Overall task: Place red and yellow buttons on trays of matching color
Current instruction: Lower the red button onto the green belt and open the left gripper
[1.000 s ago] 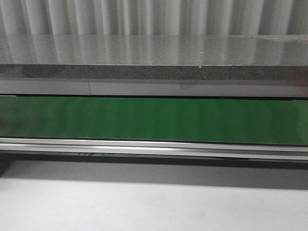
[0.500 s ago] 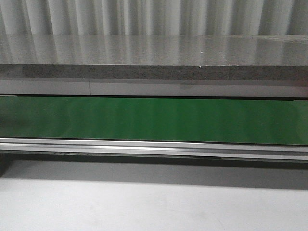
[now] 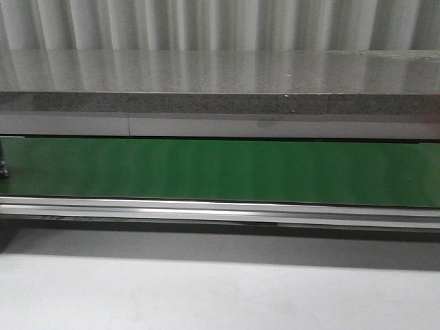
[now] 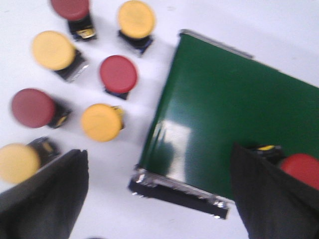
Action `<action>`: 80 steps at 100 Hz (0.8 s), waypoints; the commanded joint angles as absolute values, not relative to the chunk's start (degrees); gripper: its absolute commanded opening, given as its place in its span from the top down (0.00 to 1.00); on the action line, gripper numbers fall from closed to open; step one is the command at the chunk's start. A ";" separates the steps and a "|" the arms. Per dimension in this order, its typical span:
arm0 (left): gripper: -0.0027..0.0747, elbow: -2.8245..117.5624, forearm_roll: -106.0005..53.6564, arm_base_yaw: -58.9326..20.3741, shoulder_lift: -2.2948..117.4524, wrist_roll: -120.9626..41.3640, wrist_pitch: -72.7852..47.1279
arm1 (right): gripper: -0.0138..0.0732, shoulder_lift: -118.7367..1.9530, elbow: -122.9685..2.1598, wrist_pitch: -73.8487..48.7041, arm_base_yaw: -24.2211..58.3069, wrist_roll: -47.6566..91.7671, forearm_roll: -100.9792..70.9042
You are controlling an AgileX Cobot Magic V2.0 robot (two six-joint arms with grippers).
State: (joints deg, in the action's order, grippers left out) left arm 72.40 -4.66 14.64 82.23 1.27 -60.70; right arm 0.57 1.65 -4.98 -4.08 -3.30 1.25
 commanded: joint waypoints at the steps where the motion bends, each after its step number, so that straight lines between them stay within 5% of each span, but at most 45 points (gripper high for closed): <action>1: 0.24 73.01 -2.54 17.95 80.05 1.26 -62.44 | 0.92 1.42 0.49 -0.69 -4.39 -3.03 1.27; 32: 0.24 61.87 -1.03 26.60 83.85 1.26 -63.76 | 0.92 1.42 0.49 -0.69 -4.39 -3.03 1.27; 80: 0.24 61.00 2.04 27.19 92.96 1.85 -51.53 | 0.92 1.42 0.49 -0.69 -4.39 -3.03 1.27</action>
